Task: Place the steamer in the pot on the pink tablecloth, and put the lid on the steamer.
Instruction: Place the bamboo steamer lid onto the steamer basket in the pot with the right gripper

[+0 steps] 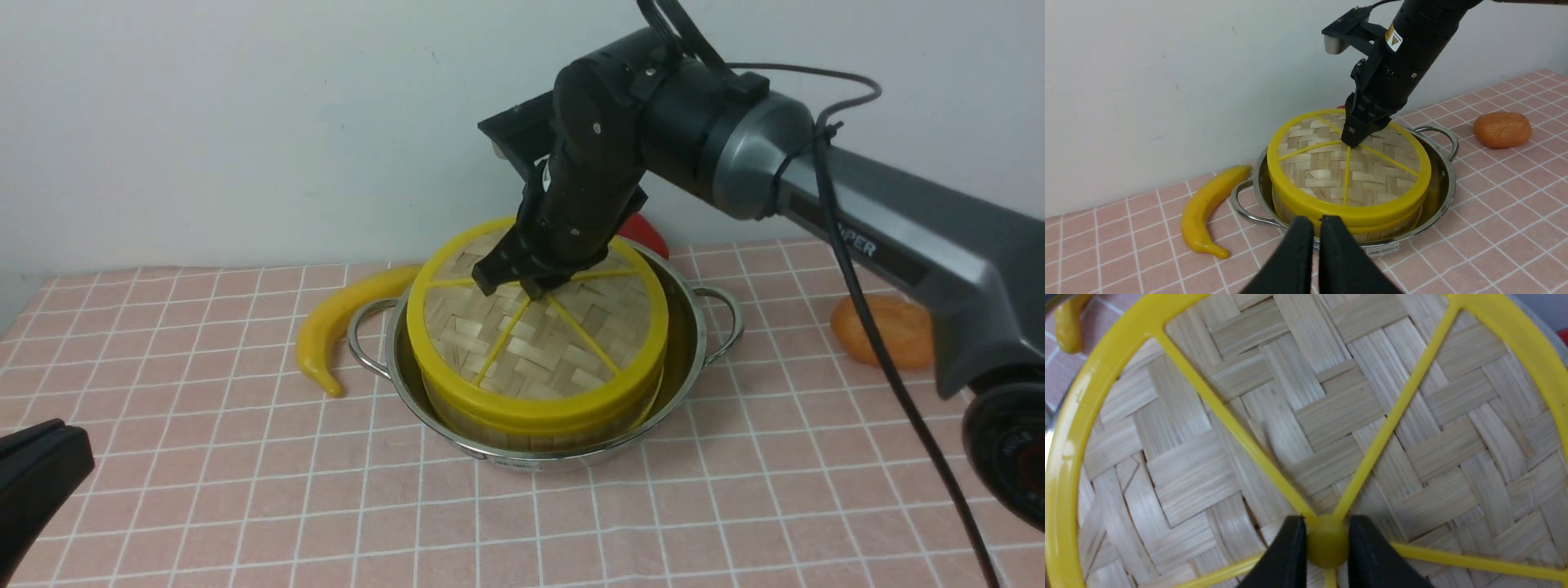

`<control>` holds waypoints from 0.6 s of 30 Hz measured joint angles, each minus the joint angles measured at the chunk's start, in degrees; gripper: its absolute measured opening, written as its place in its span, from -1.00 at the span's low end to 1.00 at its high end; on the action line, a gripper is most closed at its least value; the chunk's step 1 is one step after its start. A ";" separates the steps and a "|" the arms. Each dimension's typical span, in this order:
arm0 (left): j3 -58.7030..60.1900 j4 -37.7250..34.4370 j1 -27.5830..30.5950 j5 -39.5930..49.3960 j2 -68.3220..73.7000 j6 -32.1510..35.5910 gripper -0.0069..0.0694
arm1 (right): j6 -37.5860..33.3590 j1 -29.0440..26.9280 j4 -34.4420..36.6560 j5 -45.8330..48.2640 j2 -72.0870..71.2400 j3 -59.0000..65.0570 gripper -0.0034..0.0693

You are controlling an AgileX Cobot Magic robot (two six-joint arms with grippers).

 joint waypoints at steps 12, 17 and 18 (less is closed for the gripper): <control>0.00 0.00 0.00 0.00 0.00 0.00 -0.76 | -0.02 0.00 -1.10 0.23 0.76 -0.38 -0.51; 0.00 0.00 0.00 0.00 0.00 0.00 -0.76 | -0.02 0.00 -0.77 0.16 0.76 -0.38 -0.47; 0.00 0.00 0.00 0.00 0.00 0.00 -0.76 | -0.02 0.00 -0.79 0.17 0.70 -0.38 -0.47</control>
